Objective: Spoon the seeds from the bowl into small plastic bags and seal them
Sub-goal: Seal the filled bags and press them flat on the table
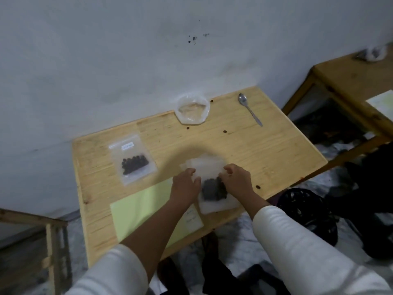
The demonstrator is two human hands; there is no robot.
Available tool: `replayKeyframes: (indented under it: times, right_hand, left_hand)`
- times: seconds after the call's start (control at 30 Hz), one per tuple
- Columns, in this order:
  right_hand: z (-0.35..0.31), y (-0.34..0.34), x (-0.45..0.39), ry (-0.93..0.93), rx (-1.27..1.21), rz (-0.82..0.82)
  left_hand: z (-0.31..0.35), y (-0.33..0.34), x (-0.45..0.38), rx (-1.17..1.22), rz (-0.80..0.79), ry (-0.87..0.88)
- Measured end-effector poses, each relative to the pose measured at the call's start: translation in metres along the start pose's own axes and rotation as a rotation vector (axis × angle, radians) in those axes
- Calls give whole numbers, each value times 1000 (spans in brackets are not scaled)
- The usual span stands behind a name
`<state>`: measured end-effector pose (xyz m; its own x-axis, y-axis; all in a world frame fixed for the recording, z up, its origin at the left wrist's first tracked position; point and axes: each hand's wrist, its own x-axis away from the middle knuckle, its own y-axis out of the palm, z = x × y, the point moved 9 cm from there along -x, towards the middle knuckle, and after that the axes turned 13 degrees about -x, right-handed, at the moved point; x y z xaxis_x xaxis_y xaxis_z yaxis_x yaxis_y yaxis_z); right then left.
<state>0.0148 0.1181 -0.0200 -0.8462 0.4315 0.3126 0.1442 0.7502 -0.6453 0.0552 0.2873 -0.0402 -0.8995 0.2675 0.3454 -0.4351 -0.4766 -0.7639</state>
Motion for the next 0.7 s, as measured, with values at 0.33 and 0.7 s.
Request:
replayKeyframes:
  times: [0.33,0.7]
  right_hand:
    - [-16,-23,-5,35,-393,142]
    - [-76,69,22,-96,-495,-343]
  left_hand:
    - [4,-39,7,127,218,-13]
    - [-76,-87,45,574,326,-30]
